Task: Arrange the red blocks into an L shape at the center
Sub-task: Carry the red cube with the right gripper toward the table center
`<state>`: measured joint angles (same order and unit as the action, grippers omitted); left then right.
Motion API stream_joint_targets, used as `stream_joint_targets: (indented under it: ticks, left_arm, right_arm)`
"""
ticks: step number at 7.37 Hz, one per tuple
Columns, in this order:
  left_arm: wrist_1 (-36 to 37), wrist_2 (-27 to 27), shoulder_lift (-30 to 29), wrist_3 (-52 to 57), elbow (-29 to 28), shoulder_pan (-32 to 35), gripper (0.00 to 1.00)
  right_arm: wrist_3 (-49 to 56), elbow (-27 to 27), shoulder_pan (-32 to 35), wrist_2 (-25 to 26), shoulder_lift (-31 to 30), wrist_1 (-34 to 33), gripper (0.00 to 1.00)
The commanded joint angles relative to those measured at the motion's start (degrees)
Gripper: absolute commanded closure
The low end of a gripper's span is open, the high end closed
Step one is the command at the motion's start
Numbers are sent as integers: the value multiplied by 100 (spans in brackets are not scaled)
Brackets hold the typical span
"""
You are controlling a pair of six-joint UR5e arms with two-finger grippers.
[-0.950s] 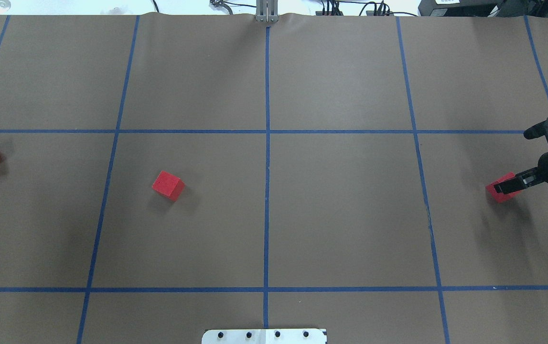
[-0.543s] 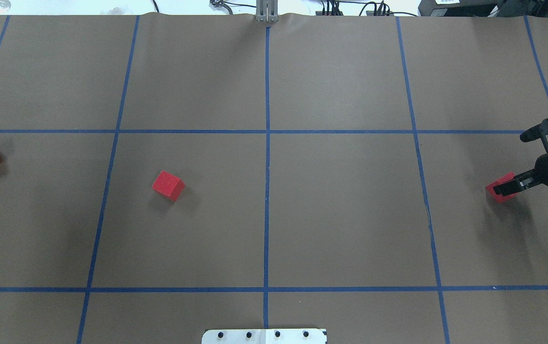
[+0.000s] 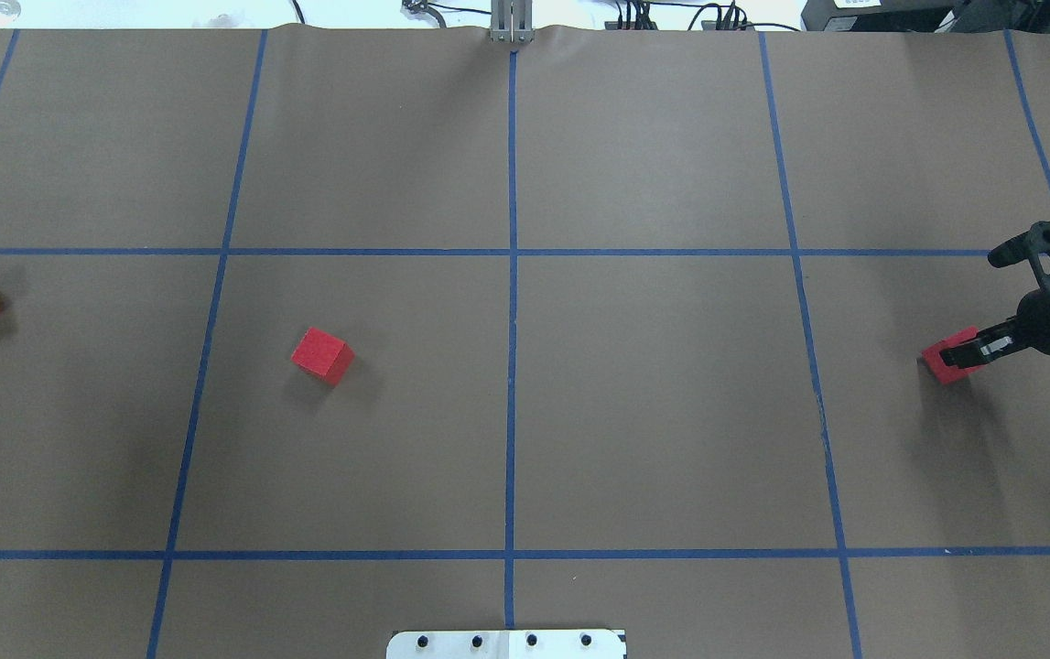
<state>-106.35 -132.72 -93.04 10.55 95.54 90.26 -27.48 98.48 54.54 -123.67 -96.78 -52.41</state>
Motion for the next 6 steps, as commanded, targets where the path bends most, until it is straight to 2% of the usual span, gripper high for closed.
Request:
stream_joint_targets:
  ticks: [1,2,4,5,6]
  left_arm:
    - [-17,-9,31,0,9,0,0]
    - [-35,0,32,0,0,0,0]
    - [-35,0,32,0,-9,0,0]
    - [-35,0,32,0,-26,0,0]
    - [-35,0,32,-9,-35,0,0]
  right_arm:
    - [-421,476,92,-52,726,-1193,100]
    - [-799,566,83,-9,1314,-1880,100]
    - [-2122,550,-502,131,2203,-2290,100]
    - [-2930,549,-976,446,2660,-2509,100]
    - [-3443,541,-1389,866,3204,-3085,100]
